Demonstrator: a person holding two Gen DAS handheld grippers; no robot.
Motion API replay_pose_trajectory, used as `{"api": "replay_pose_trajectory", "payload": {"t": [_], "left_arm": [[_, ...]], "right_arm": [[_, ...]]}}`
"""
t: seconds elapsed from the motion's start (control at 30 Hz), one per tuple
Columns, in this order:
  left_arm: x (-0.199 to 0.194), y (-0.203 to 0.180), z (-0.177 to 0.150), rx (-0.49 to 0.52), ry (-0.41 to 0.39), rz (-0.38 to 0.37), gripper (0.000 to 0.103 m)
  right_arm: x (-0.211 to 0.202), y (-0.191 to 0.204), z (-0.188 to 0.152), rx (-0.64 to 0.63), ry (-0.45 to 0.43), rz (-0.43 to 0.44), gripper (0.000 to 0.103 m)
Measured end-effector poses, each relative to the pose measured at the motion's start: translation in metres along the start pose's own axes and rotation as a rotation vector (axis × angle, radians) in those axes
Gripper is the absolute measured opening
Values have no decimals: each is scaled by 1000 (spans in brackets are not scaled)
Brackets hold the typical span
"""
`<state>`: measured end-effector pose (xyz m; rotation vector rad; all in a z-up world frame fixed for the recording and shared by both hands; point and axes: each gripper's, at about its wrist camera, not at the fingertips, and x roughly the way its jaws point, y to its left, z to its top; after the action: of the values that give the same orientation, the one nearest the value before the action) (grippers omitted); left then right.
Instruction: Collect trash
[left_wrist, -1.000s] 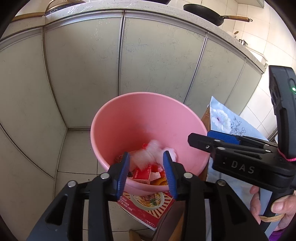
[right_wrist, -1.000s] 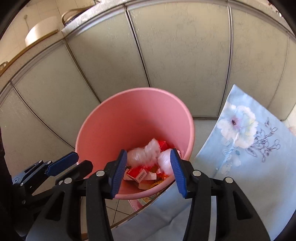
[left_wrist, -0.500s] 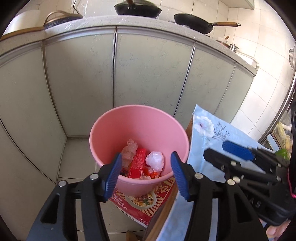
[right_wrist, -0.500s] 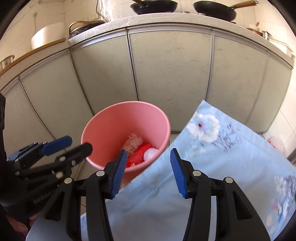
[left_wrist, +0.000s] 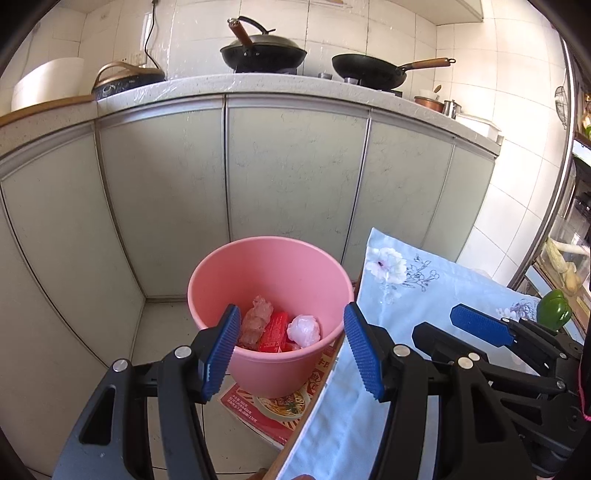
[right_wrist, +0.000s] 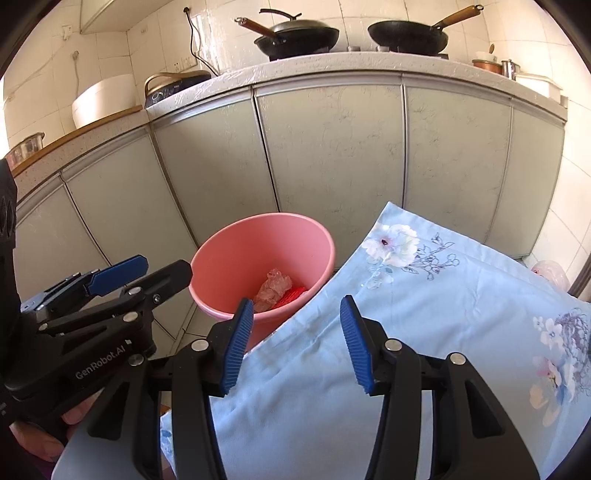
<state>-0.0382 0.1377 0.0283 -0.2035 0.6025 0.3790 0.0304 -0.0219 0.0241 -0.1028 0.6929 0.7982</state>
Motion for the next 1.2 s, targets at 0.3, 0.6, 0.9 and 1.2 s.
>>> {"api": "replay_pose_trajectory", "payload": {"t": [0.3, 0.6, 0.9, 1.2], "left_arm": [[-23, -7, -4, 10, -34, 5, 64], [-40, -9, -7, 5, -64, 13, 67], [-49, -9, -10, 4, -72, 6, 67], [-55, -11, -14, 9, -85, 5, 67]], "right_arm": [[-25, 4, -14, -23, -48, -41, 55], [-42, 18, -21, -70, -85, -74, 55], [-48, 21, -28, -66, -91, -80, 55], [-51, 21, -32, -65, -93, -85, 55]]}}
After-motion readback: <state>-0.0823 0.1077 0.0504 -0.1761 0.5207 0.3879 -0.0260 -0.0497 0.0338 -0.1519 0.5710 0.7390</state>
